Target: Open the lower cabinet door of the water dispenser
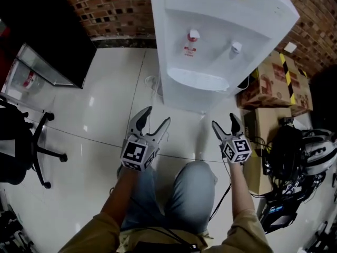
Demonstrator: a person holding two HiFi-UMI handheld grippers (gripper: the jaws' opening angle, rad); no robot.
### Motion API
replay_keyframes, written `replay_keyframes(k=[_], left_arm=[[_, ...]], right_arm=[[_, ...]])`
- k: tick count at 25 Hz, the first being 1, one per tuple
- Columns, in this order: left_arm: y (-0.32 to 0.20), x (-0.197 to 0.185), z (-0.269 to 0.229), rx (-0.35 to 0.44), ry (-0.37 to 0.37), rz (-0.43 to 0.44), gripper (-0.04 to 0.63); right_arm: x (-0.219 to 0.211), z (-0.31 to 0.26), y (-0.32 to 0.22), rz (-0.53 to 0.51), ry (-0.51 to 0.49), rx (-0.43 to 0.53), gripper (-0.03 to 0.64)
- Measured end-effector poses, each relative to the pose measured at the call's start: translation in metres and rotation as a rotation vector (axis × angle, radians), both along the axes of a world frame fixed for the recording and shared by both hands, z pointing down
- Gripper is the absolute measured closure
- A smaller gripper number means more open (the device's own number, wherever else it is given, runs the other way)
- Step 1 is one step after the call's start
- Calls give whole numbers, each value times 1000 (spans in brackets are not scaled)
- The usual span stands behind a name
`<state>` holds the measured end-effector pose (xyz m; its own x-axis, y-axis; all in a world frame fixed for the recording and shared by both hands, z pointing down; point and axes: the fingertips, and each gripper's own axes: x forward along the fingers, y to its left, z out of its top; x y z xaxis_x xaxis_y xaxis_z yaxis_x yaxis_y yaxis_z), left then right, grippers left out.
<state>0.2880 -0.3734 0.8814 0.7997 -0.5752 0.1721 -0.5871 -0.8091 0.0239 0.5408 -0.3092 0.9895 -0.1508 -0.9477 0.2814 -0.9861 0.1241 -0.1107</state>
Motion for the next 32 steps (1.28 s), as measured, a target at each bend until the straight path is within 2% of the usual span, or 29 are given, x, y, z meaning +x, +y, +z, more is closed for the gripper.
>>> replay_keyframes(k=[5, 11, 16, 20, 23, 25, 28, 32], left_arm=[[0, -3, -3, 9, 22, -11, 319], [0, -8, -9, 26, 17, -30, 319], [1, -14, -7, 18, 4, -50, 319], [2, -16, -8, 4, 4, -57, 319], [0, -26, -9, 17, 3, -62, 319], [-1, -29, -15, 16, 7, -62, 319], [-3, -35, -16, 6, 45, -77, 319], [3, -31, -14, 3, 50, -61, 319]], right_arm=[[30, -5, -14, -16, -18, 18, 210], [65, -17, -55, -144, 30, 8, 210], [59, -15, -86, -238, -9, 7, 213], [48, -4, -97, -253, -27, -12, 215], [46, -5, -104, -218, -71, -25, 273], [46, -7, -105, -206, -94, -33, 287], [43, -7, -102, -228, -72, -57, 344], [42, -7, -100, -232, -47, -82, 358]])
